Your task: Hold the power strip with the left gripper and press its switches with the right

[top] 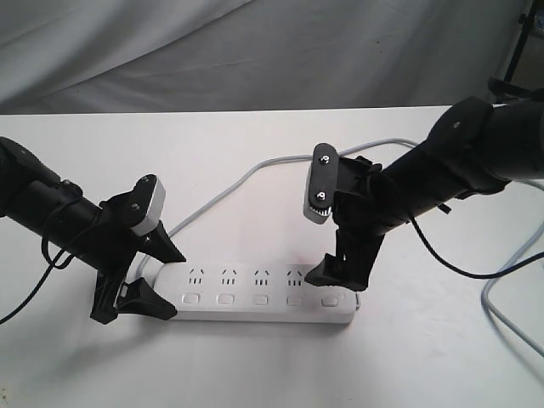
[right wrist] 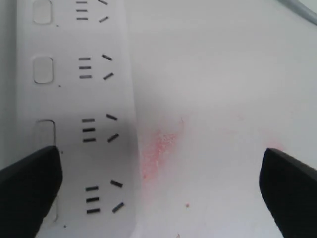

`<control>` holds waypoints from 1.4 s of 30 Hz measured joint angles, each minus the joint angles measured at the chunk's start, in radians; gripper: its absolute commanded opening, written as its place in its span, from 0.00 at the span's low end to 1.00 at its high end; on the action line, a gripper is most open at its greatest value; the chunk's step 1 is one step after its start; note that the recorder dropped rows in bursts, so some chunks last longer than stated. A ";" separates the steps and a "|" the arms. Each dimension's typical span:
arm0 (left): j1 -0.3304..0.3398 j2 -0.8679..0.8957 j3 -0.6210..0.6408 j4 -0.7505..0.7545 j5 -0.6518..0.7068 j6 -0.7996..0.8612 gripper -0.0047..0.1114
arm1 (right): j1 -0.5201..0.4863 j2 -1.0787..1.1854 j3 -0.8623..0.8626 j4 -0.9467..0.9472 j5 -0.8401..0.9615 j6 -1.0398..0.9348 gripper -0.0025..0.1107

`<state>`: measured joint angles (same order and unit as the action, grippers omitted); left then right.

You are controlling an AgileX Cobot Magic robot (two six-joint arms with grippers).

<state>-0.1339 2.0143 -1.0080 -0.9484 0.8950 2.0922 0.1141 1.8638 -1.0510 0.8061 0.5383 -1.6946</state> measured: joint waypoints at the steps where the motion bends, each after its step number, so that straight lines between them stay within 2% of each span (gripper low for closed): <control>1: 0.000 0.000 0.000 0.000 0.000 0.000 0.16 | -0.010 0.000 0.000 0.000 0.007 -0.008 0.95; 42: 0.000 0.000 0.000 0.000 0.000 0.000 0.16 | -0.026 0.040 0.000 -0.004 0.041 -0.041 0.95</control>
<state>-0.1339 2.0143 -1.0080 -0.9484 0.8950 2.0922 0.0879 1.9038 -1.0510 0.8025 0.5796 -1.7352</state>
